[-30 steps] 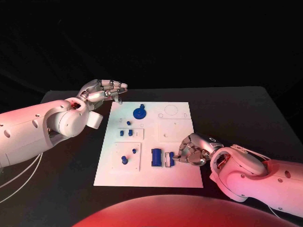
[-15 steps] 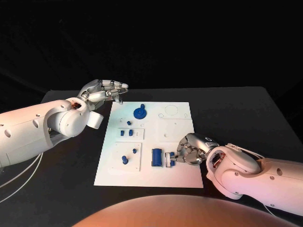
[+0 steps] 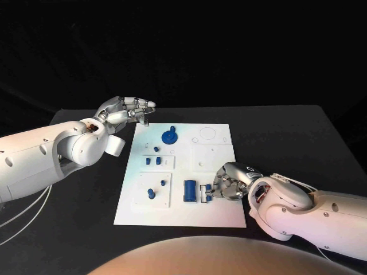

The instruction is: Assemble the parts on the task board

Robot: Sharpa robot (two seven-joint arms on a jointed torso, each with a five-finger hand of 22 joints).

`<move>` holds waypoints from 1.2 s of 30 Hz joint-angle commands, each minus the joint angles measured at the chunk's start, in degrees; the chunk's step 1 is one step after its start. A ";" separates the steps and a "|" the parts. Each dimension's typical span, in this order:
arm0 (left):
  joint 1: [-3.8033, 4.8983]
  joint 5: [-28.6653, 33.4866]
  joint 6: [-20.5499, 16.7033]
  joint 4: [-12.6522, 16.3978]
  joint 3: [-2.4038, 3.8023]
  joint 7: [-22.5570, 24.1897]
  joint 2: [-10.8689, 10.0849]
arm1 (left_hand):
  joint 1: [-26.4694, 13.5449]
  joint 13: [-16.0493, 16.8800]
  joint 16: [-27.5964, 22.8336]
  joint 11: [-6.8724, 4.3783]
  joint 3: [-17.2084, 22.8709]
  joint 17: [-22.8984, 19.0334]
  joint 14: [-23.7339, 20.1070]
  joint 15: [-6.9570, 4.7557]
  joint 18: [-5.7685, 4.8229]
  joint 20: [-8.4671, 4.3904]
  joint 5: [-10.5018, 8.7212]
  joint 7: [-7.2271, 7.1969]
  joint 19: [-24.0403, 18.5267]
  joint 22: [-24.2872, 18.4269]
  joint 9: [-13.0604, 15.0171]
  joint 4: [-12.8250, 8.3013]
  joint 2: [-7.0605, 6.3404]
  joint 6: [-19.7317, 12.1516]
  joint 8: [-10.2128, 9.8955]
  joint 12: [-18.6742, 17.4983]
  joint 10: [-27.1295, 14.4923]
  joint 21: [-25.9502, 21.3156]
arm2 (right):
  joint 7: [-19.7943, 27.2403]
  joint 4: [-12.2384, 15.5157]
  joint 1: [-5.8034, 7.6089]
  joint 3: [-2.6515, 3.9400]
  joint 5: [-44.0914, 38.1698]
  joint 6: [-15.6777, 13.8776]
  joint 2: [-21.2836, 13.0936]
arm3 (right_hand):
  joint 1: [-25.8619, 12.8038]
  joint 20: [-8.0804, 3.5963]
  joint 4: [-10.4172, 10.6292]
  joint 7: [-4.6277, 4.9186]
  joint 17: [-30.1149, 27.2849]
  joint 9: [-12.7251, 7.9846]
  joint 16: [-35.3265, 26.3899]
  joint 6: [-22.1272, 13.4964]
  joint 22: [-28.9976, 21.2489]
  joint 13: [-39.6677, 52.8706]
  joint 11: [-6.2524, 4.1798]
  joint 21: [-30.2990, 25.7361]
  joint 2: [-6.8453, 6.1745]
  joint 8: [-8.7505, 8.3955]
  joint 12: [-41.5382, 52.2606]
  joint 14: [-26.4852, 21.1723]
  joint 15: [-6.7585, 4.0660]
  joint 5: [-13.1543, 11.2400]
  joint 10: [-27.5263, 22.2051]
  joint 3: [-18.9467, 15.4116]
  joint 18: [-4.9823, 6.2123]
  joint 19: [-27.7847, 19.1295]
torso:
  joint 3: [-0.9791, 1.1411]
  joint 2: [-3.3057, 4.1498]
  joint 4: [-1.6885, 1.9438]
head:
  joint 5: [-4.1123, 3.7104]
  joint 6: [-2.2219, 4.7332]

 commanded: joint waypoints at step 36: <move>0.05 -0.66 1.86 0.07 0.04 -0.85 0.08 | -0.37 -0.29 0.25 0.01 -0.20 0.06 -0.21 0.34 0.79 0.48 0.14 0.15 -0.03 -0.17 -0.09 0.35 0.30 -0.44 0.47 -0.32 -0.87 -0.31 | -0.96 0.02 0.00 0.01 -11.28 4.29 -0.49 | 6.64 0.07 -0.25 1.85 8.11 0.70 -0.94 -4.39 9.31 7.50 1.15 -5.98 -4.15 -1.11 -6.19 4.74 0.51 0.11 1.57 0.02 0.20 -0.66 | 0.07 -0.05 -0.05 | -0.15 0.01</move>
